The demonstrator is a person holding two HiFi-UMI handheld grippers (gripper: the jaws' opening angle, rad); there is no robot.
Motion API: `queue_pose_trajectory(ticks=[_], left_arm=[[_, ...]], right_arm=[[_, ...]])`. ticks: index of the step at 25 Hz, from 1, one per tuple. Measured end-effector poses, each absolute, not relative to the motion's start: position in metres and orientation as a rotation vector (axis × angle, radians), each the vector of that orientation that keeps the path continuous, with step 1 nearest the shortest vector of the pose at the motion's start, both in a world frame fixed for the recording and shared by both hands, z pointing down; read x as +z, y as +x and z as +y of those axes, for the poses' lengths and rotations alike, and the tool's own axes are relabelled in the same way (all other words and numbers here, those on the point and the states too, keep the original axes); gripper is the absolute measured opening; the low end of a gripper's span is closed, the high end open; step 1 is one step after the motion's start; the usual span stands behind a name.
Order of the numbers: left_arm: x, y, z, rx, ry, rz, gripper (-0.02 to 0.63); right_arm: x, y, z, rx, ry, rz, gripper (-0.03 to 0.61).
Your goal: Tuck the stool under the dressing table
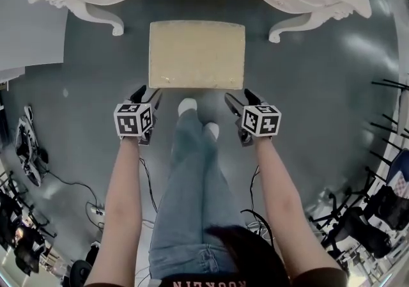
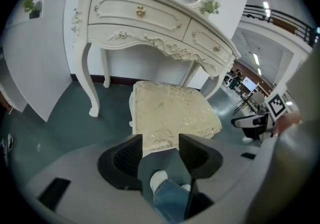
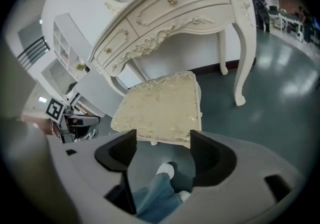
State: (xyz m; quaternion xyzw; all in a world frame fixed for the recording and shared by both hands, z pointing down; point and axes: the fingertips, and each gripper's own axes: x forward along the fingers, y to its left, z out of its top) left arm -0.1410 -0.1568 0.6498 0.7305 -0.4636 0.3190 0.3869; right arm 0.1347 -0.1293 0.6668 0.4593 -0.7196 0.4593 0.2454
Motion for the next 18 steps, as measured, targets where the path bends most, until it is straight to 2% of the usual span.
queue_pose_trajectory(ticks=[6, 13, 18], left_arm=[[0.697, -0.151, -0.169, 0.737, 1.782, -1.121, 0.235], [0.73, -0.145, -0.178, 0.583, 1.682, -1.012, 0.29], [0.735, -0.146, -0.176, 0.443, 1.625, -0.924, 0.296]], right_arm=[[0.701, 0.147, -0.156, 1.352, 1.335, -1.956, 0.32], [0.743, 0.147, -0.159, 1.509, 1.224, -1.914, 0.36], [0.749, 0.137, -0.158, 1.743, 1.174, -1.922, 0.37]])
